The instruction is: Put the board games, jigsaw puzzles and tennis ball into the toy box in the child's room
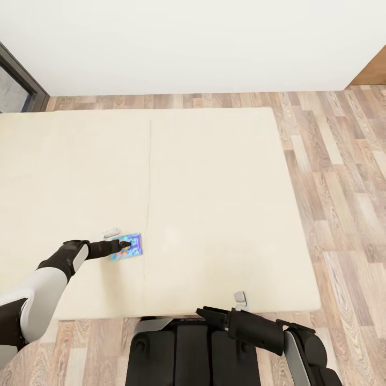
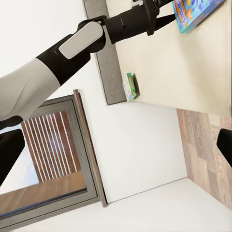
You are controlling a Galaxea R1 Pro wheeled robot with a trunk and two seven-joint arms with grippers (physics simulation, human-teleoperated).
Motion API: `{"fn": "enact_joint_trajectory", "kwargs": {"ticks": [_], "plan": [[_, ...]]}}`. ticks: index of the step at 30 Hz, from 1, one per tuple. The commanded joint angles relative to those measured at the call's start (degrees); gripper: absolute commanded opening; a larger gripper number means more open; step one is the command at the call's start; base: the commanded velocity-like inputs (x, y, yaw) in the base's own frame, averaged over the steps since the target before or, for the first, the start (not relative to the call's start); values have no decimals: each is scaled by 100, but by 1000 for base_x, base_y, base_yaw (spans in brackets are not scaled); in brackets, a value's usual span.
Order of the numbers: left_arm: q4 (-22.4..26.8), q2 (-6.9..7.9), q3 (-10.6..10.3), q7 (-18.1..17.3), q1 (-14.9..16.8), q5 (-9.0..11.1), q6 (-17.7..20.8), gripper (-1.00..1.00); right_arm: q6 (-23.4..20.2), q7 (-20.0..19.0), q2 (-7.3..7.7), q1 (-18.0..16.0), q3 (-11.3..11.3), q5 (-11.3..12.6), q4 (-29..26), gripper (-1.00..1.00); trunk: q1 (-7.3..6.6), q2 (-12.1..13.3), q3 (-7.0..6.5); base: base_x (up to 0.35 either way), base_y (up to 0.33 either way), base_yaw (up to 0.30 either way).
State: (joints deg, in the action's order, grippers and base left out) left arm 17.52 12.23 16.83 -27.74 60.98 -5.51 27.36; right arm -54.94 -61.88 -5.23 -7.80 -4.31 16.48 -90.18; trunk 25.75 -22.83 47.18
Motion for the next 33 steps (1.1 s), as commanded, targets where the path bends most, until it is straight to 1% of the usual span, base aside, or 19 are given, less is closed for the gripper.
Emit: {"fn": "enact_joint_trajectory", "kwargs": {"ticks": [1, 11, 22, 28, 33], "plan": [[9, -5, 48, -39, 2, -57, 36, 100, -24, -24, -4, -3, -9, -8, 1, 100, 3, -9, 6, 0, -265, 0], [8, -48, 48, -39, 2, -71, 31, 100, -26, -22, -4, -8, -9, -30, 1, 100, 3, -9, 6, 0, -275, 0], [9, -57, 47, -39, 2, -73, 24, 100, -26, -22, -4, -8, -9, -31, 1, 100, 3, -9, 6, 0, -279, 0], [8, -96, 47, -39, 2, -79, 24, 100, -23, -18, -4, -10, -9, -36, 4, 100, 3, -9, 6, 0, -294, 0], [8, -104, 48, -39, 2, -75, 24, 100, -25, -17, -4, -9, -9, -39, 5, 100, 3, -9, 6, 0, -153, 0]]}}
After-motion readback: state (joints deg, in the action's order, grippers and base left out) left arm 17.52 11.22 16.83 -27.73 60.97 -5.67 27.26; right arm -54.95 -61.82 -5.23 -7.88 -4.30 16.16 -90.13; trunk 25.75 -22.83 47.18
